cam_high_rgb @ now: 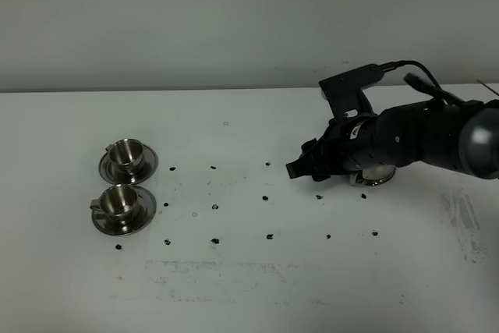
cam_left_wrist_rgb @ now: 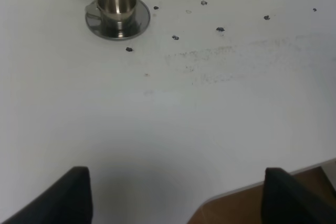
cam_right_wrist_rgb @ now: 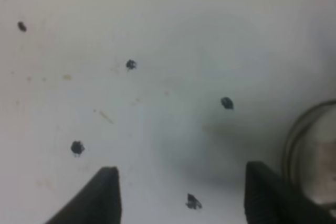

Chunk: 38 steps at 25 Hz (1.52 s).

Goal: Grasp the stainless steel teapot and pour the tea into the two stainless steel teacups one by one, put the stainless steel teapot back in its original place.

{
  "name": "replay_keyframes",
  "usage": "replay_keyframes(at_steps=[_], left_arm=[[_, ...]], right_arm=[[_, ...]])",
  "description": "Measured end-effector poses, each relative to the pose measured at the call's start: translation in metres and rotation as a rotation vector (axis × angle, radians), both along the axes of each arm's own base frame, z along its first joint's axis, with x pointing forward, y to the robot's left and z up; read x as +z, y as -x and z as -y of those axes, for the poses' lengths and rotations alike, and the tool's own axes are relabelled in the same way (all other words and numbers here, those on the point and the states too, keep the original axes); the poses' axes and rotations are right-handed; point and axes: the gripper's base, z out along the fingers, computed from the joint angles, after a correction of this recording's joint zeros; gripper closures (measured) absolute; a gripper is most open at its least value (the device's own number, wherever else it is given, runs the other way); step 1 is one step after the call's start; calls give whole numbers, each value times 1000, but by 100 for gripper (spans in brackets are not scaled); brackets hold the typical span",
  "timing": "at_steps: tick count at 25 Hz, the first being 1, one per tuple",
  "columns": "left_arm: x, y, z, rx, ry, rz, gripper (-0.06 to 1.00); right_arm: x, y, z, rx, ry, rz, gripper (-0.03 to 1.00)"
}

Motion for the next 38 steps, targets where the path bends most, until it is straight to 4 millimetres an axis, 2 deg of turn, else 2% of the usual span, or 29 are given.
replay_keyframes(at_steps=[5,10,19,25,38], left_arm=[[0,0,0,0,0,0,30],[0,0,0,0,0,0,30],[0,0,0,0,0,0,30],[0,0,0,0,0,0,30],[0,0,0,0,0,0,30]], right_arm=[[-23,-3,-1,-4,18,-43,45],[-33,-7,11,-37,30,-83,45],[-37,-4,20,-38,61,-158,46],[-24,-2,24,-52,68,-158,46],[-25,-5,42,-149,95,-191,46]])
